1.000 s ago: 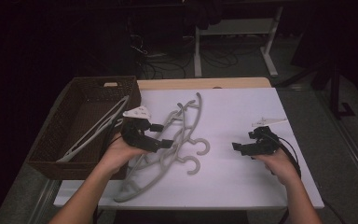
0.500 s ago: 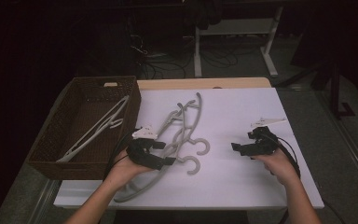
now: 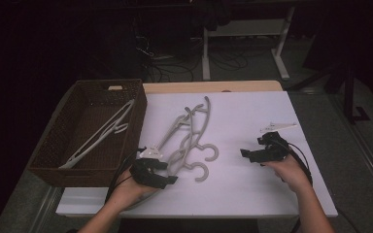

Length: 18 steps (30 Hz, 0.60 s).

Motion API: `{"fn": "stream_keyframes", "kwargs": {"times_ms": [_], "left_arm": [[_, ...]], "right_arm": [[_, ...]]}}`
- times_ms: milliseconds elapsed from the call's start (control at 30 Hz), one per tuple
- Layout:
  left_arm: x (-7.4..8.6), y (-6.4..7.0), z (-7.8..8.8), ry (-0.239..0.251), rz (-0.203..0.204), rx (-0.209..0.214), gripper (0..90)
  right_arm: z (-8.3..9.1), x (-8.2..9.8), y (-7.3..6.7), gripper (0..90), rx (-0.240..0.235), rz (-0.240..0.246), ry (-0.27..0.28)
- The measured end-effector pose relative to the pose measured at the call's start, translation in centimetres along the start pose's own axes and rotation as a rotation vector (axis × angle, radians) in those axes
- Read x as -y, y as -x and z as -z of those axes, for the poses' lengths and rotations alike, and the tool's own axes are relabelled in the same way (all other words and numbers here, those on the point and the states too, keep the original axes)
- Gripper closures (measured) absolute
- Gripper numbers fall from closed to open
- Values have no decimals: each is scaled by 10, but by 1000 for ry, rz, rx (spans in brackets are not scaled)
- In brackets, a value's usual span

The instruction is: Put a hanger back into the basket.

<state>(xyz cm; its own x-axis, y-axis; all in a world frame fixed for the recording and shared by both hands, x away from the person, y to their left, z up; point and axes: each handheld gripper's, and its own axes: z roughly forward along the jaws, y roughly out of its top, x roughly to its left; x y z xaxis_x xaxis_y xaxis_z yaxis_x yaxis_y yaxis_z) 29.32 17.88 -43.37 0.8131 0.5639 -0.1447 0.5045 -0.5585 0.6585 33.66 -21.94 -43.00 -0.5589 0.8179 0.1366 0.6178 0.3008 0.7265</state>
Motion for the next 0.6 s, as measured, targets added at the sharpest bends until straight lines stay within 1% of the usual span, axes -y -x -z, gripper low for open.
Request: {"fn": "stream_keyframes", "kwargs": {"times_ms": [100,133,167,333,433,500,600], "left_arm": [[2,1,-3,-31,-2,-3,394],[2,1,-4,-40,-6,-9,397],[2,1,-4,-47,-4,-16,406],[4,0,-7,-86,5,-20,430],[5,1,-10,-112,-1,-16,452],[5,3,-12,-119,-7,-16,470],[3,5,-13,-131,-26,-34,504]], "right_arm": [[0,0,0,133,-1,0,-3],[0,0,0,132,-1,0,-2],[0,0,0,133,-1,1,-3],[0,0,0,133,-1,0,-1],[0,0,0,133,-1,1,-3],[0,0,0,133,-2,1,-3],[-1,0,0,133,-2,1,-5]]}}
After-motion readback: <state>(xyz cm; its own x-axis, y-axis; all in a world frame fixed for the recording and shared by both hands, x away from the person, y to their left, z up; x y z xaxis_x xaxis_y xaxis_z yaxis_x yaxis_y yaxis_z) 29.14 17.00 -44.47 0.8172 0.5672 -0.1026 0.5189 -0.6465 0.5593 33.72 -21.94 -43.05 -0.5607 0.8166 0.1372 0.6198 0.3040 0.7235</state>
